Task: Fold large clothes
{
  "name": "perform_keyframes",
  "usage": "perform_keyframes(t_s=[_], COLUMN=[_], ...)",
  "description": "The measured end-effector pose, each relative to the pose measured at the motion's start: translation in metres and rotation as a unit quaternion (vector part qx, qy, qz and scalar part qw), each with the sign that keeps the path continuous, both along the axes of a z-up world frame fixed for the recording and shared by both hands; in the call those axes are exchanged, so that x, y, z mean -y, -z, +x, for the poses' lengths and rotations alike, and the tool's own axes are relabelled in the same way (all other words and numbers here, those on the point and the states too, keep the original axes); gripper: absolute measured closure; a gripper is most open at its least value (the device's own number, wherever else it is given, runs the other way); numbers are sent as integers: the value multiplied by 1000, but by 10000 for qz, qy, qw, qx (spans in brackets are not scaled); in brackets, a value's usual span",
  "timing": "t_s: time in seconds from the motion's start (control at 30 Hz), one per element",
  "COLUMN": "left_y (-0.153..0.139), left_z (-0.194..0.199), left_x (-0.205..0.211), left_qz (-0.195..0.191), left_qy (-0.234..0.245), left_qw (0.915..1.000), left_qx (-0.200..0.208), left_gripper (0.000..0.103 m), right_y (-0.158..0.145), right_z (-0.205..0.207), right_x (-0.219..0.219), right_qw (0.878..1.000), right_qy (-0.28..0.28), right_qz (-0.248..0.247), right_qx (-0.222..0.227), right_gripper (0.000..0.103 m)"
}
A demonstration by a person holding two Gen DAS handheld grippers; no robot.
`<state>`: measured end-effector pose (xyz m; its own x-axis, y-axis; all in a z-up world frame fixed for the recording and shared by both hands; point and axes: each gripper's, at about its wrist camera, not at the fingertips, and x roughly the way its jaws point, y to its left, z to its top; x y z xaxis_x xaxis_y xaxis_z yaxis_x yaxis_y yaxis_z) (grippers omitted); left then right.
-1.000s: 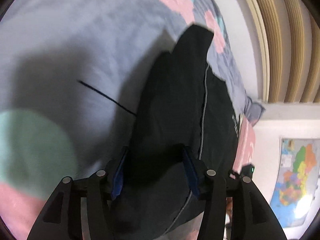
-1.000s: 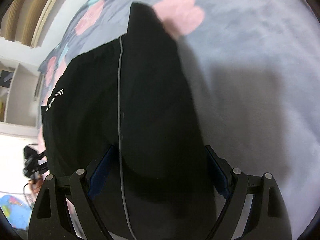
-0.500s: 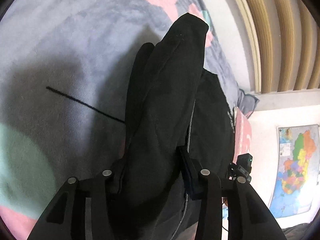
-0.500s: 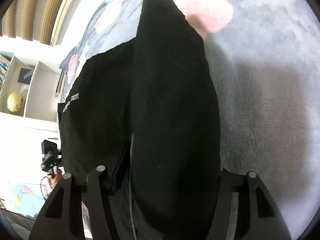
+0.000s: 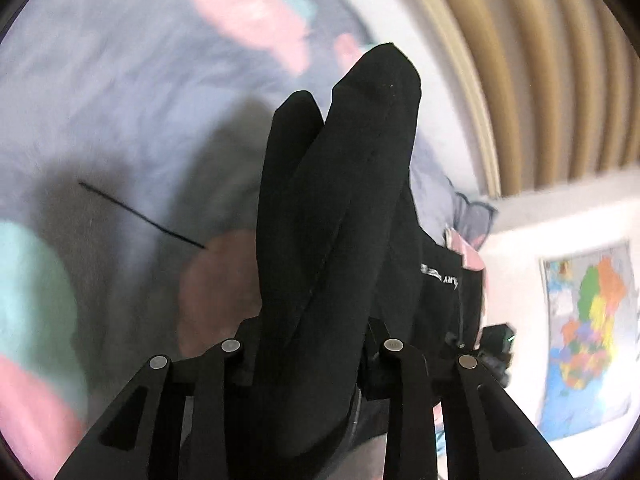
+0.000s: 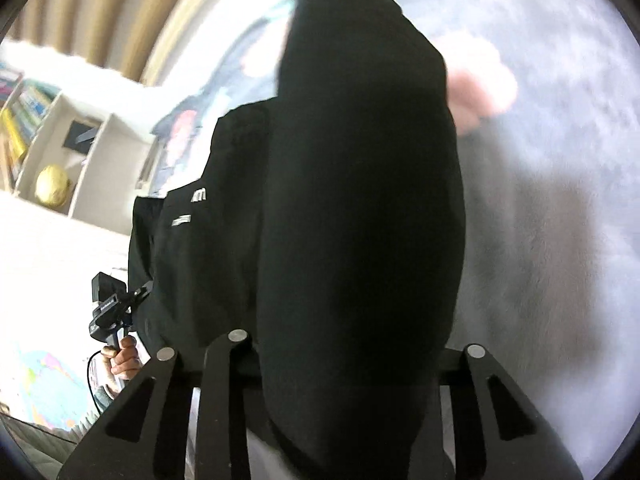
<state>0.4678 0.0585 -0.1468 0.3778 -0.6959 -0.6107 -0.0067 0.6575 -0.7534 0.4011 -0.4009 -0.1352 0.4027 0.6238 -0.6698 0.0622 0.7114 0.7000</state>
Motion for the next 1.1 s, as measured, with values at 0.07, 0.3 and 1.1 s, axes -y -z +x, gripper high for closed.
perform_keyframes(t_s=[0.07,0.3,1.1], left_y=[-25,-94,49], left_z=[-18,-99,-216], left_x=[9,-4,-78], left_qz=[85,48,590], left_qy=[120,313,464], left_qw=[9997,9961,9962], left_qx=[217,829,449], left_gripper=[70,70,56], right_y=[-28,-105,30], right_z=[-19,-98,-228], right_x=[-11,-28,4], right_qw=[9998,9983,9979], right_qy=[-13,89,584], right_qz=[-34,-150,-216], right_qx=[184,555,-196], right_gripper=[67,67,62])
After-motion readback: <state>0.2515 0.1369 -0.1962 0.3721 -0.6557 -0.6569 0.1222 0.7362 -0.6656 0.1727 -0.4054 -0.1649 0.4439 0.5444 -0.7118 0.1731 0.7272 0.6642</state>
